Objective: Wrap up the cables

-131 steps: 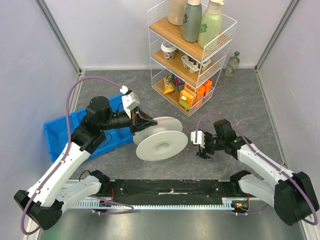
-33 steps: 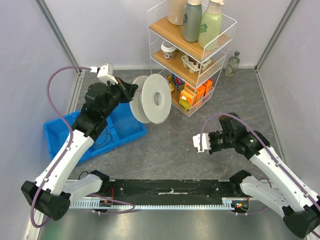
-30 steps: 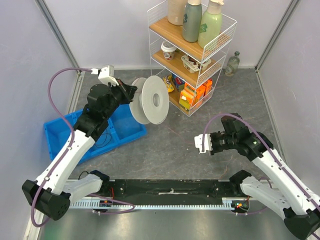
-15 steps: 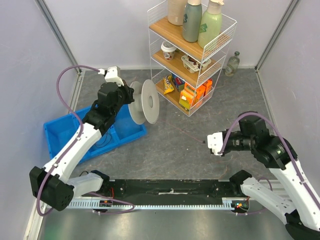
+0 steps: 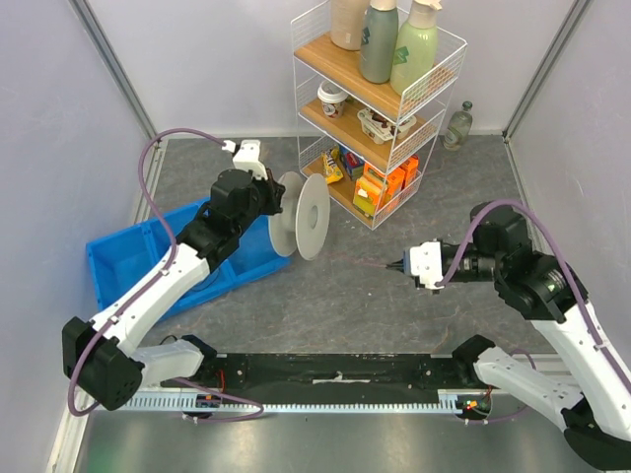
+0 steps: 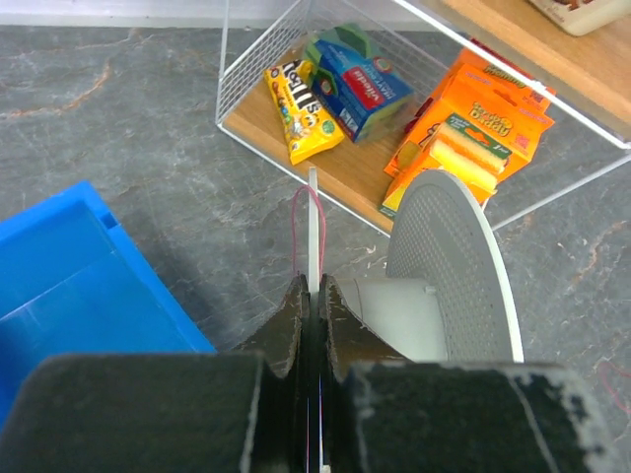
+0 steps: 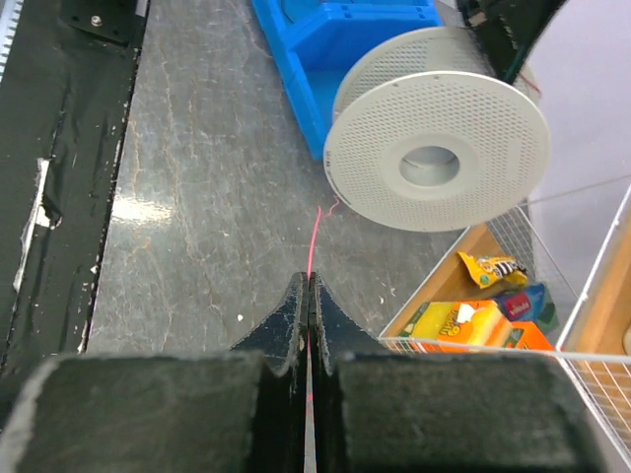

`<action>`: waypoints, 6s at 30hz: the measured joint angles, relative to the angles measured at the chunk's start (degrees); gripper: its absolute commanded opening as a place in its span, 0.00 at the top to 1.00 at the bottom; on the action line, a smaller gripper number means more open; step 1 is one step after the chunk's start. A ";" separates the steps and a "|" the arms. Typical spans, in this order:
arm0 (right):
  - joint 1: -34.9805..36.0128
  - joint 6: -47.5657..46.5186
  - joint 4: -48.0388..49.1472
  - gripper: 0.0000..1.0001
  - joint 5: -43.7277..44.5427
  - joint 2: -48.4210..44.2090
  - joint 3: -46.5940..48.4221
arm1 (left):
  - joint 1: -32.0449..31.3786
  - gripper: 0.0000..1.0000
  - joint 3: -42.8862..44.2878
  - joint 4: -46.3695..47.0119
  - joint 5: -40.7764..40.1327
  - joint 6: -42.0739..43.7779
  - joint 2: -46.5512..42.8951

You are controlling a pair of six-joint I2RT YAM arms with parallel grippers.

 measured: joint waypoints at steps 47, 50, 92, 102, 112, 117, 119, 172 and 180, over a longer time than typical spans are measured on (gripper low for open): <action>-0.11 13.16 24.04 1.00 49.46 -13.55 -0.11 | 10.45 0.98 -7.30 -20.87 44.41 37.16 -24.41; -0.17 12.59 23.85 1.00 50.58 -15.89 -3.93 | 11.02 0.98 -4.68 -19.89 46.71 32.04 -23.43; -1.62 10.32 7.19 1.00 42.75 -27.65 -15.45 | 15.91 0.98 16.33 -9.84 17.55 -20.44 -8.00; -1.62 10.58 6.73 1.00 32.00 -23.58 -8.35 | 13.55 0.98 19.50 -14.88 -1.75 -20.33 -1.60; -2.34 11.15 6.54 1.00 21.73 -19.12 -5.38 | 6.75 0.98 16.11 -10.73 -12.61 -12.92 2.69; -2.89 10.88 6.27 1.00 15.63 -16.26 -4.66 | 3.82 0.98 16.74 -9.88 -15.45 -10.08 7.28; -2.99 10.62 6.29 1.00 13.20 -14.91 -3.63 | 3.32 0.98 17.22 -9.90 -16.02 -9.11 9.27; -4.02 12.74 27.15 1.00 33.18 -4.81 -3.08 | 8.74 0.98 -6.75 0.24 48.72 -1.40 -13.75; -4.07 11.45 24.61 1.00 38.03 -8.85 -10.27 | 16.52 0.98 -1.36 14.08 61.66 -19.30 -12.31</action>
